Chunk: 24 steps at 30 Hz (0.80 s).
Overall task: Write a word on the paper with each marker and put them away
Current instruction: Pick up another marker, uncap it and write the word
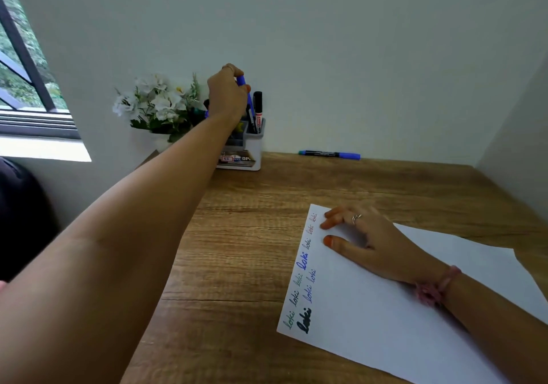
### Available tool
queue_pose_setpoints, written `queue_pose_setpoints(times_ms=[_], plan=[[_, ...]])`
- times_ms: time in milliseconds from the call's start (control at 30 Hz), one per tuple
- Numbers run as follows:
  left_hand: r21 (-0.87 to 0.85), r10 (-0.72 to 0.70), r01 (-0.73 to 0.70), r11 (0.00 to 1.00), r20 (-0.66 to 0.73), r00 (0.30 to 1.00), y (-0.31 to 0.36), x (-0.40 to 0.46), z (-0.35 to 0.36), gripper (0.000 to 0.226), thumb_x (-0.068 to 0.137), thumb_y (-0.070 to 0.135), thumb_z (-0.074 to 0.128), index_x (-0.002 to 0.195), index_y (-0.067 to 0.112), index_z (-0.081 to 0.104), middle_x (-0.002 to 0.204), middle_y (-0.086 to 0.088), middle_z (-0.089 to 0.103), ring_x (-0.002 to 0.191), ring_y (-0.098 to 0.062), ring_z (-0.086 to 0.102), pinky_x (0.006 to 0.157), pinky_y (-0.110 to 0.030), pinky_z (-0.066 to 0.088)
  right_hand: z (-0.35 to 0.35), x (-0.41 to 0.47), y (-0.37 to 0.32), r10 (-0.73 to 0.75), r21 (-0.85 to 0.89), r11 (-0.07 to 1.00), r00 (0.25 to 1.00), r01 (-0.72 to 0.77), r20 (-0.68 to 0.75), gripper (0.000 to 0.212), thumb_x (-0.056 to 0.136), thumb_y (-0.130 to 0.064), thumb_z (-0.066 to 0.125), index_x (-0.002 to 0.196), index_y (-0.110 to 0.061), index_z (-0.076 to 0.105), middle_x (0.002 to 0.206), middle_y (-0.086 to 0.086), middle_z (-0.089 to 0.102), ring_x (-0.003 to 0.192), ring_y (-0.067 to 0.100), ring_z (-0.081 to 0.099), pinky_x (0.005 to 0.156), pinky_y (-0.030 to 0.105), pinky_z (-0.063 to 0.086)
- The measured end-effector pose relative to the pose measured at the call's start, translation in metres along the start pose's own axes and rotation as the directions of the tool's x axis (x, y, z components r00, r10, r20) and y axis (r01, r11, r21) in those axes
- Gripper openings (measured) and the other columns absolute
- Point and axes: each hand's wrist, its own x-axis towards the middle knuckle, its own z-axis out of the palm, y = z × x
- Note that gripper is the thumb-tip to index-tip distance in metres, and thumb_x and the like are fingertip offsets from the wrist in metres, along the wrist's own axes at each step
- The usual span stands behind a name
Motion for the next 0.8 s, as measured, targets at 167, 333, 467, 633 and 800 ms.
queue_pose_setpoints(times_ms=[167,333,467,633,800], plan=[[0.176,0.018,-0.027,0.984,0.050,0.999,-0.008,0.006,0.008,0.021,0.092,0.002,0.053,0.111,-0.004,0.061,0.108,-0.018,0.061,0.095,-0.023,0.061,0.074,-0.020,0.049,0.001,0.001,0.001,0.003,-0.009,1.000,1.000,-0.003,0.008,0.041,0.079,-0.066,0.043,0.109,-0.043,0.058,0.122,-0.027,0.050,0.118,-0.008,0.038,0.104,0.043,0.034],[0.359,0.026,-0.068,0.931,0.123,0.992,-0.015,0.010,0.009,0.044,0.090,0.003,0.052,0.054,0.022,0.036,0.058,0.008,0.029,0.079,-0.017,0.047,0.070,-0.024,0.034,0.001,0.002,0.001,0.008,-0.008,1.000,1.000,-0.007,0.012,0.043,0.078,-0.066,0.042,0.110,-0.043,0.058,0.122,-0.024,0.051,0.118,-0.006,0.039,0.103,0.041,0.034],[0.344,0.033,-0.088,0.935,0.162,0.986,-0.013,0.007,0.005,0.042,0.089,0.010,0.058,0.057,0.023,0.034,0.064,0.009,0.031,0.082,-0.019,0.046,0.066,-0.024,0.036,0.001,0.002,0.001,0.004,-0.008,1.000,1.000,-0.004,0.011,0.042,0.078,-0.066,0.043,0.110,-0.043,0.059,0.121,-0.025,0.051,0.116,-0.012,0.036,0.099,0.031,0.031],[0.282,0.025,-0.058,0.958,0.121,0.992,-0.006,0.002,-0.001,0.047,0.090,0.017,0.060,0.129,-0.004,0.046,0.118,-0.017,0.051,0.106,-0.027,0.052,0.096,-0.030,0.041,0.000,0.002,0.001,0.011,-0.014,1.000,1.000,-0.011,0.022,0.044,0.077,-0.066,0.044,0.110,-0.042,0.059,0.123,-0.025,0.051,0.115,-0.017,0.033,0.095,0.021,0.026],[0.512,0.383,-0.386,0.767,0.118,0.916,0.021,-0.014,0.002,0.058,0.091,0.025,0.058,0.140,0.006,0.034,0.141,-0.017,0.033,0.124,-0.032,0.039,0.089,-0.041,0.046,-0.001,0.002,-0.002,0.015,-0.020,1.000,0.999,-0.014,0.034,0.036,0.081,-0.058,0.053,0.111,-0.040,0.060,0.123,-0.022,0.052,0.111,-0.020,0.032,0.091,0.008,0.022]])
